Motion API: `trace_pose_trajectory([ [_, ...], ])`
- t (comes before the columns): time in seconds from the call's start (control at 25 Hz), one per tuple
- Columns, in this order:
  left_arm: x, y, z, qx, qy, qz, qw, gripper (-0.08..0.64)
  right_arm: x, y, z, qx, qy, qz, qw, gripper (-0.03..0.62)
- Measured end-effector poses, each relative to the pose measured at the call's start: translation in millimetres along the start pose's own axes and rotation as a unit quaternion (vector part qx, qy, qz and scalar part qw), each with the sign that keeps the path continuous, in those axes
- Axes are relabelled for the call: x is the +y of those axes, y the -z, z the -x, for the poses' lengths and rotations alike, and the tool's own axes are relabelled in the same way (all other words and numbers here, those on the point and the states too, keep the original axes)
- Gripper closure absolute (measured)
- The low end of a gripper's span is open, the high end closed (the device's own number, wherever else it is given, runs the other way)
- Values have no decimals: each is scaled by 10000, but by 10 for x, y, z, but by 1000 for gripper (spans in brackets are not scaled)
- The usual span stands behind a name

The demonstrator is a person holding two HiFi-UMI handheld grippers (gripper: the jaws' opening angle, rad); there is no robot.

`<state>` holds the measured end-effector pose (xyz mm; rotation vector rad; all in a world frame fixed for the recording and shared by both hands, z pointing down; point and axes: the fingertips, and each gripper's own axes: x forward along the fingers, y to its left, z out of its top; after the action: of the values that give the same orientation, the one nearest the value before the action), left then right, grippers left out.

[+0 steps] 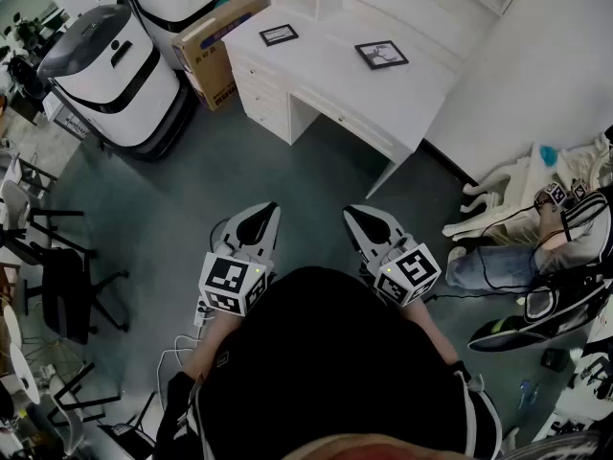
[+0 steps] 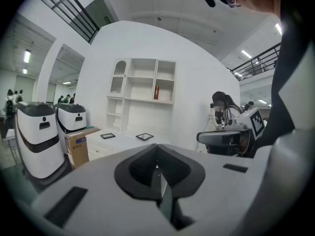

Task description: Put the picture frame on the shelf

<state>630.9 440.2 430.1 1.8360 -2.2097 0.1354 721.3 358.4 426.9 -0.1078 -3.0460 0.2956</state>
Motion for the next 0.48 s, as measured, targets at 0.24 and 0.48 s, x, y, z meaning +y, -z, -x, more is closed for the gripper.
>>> trace_pose_trajectory([
  [0.24,-113,52,-54,41,1,49,10000,552,-41,34,72,38,-47,-41,10000,572],
  [0.48,-265,101,-90,108,-49,88,9999,552,-79,78,188,58,-126,-119,9998,574],
])
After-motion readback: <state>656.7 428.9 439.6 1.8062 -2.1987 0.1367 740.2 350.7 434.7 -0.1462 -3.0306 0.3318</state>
